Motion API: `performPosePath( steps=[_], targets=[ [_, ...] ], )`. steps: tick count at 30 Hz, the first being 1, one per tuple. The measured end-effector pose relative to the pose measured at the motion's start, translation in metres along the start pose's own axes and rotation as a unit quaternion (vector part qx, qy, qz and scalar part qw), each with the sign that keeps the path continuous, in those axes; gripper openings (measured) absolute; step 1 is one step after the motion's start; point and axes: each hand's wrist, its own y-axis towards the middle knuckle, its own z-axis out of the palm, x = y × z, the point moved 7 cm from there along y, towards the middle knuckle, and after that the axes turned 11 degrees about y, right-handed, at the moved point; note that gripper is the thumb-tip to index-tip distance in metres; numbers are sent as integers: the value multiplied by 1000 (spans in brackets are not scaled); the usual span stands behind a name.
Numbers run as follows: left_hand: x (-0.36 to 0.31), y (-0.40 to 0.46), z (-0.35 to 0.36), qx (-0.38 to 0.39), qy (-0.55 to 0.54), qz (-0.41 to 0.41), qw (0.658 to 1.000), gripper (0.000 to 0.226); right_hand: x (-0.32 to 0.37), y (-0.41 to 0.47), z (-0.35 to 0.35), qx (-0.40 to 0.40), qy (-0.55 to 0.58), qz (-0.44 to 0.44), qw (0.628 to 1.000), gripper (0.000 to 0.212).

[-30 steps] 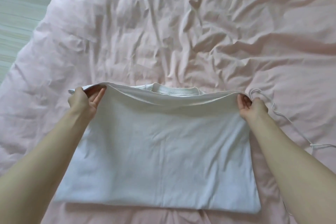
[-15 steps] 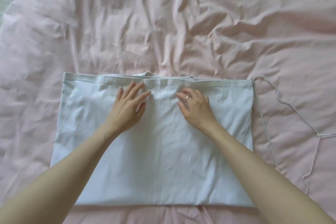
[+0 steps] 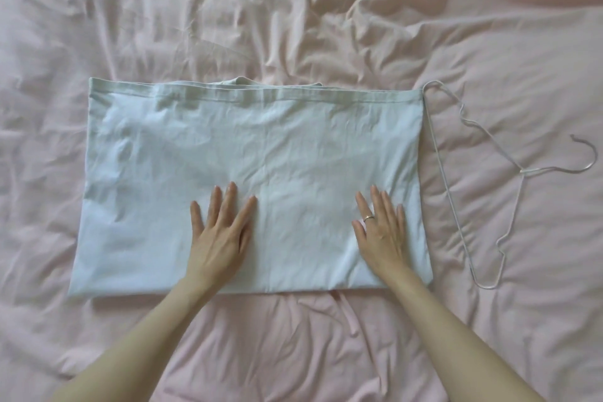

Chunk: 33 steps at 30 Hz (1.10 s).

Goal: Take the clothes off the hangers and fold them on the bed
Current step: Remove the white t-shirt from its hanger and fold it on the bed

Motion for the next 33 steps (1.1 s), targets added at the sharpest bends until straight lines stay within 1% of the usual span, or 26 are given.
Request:
performPosePath(
  steps=[1, 2, 3, 4, 5, 7, 8, 9, 10, 12, 13, 14, 15, 16, 19, 21, 22, 24, 25, 26, 28, 29, 30, 32, 33],
  targets=[
    [-6, -9, 4, -3, 3, -3, 1000, 50, -14, -12, 1, -9, -14, -3, 1000, 54],
    [-11, -18, 7, -7, 4, -7, 1000, 49, -29, -25, -2, -39, -14, -7, 999, 53],
    [-14, -23, 9, -11, 1, -13, 1000, 49, -41, -35, -8, -84, 16, 1, 996, 51],
    [-17, -27, 9, -11, -4, -20, 1000, 49, -53, -44, -16, -134, 68, 29, 988, 48],
    [-20, -33, 11, -11, -8, -27, 1000, 50, -65, -56, -25, -177, 130, 79, 972, 43],
    [-26, -40, 16, -5, -14, -37, 999, 51, -91, -74, -32, -213, 266, 199, 919, 32],
    [-30, -44, 18, -5, -15, -39, 999, 52, -105, -85, -28, -202, 338, 263, 881, 28],
    [-29, -46, 20, -1, -14, -41, 999, 53, -111, -89, -21, -172, 396, 311, 846, 29],
    [-31, -50, 23, 0, -13, -44, 999, 54, -115, -96, -15, -130, 444, 341, 818, 32],
    [-29, -55, 26, 2, -3, -46, 999, 56, -116, -103, -3, -49, 532, 375, 758, 23],
    [-28, -57, 28, 2, 3, -46, 999, 57, -114, -106, 0, -29, 569, 382, 728, 17],
    [-26, -59, 29, 5, 10, -45, 999, 58, -114, -106, -1, -29, 596, 379, 707, 13],
    [-25, -60, 31, 6, 20, -44, 999, 58, -115, -104, -4, -36, 613, 368, 699, 11],
    [-22, -60, 30, 6, 30, -44, 999, 59, -118, -101, -8, -50, 613, 358, 703, 12],
    [-14, -65, 28, 2, 39, -55, 998, 62, -129, -99, -10, -80, 564, 359, 739, 17],
    [-5, -72, 26, 1, 36, -69, 997, 65, -128, -100, -7, -88, 521, 379, 760, 11],
    [-1, -75, 25, 1, 34, -75, 997, 66, -125, -101, -8, -99, 475, 387, 784, 12],
    [14, -85, 22, 1, 32, -96, 995, 60, -113, -102, -18, -138, 334, 391, 847, 28],
    [24, -88, 22, 6, 24, -118, 993, 54, -101, -104, -27, -165, 258, 374, 875, 34],
    [35, -92, 23, 13, 11, -146, 989, 50, -84, -103, -33, -184, 195, 328, 906, 40],
    [58, -100, 22, 23, -16, -196, 980, 50, -35, -97, -32, -190, 83, 156, 966, 44],
    [71, -105, 21, 22, -28, -213, 977, 51, -7, -94, -20, -181, 41, 71, 980, 44],
    [81, -110, 19, 17, -38, -223, 974, 51, 17, -94, -8, -162, 14, 11, 987, 46],
    [102, -121, 20, 18, -50, -243, 968, 51, 60, -92, 24, -88, 9, -48, 995, 53],
    [111, -127, 22, 21, -50, -254, 966, 51, 80, -92, 39, -44, 17, -60, 997, 56]
  ],
)
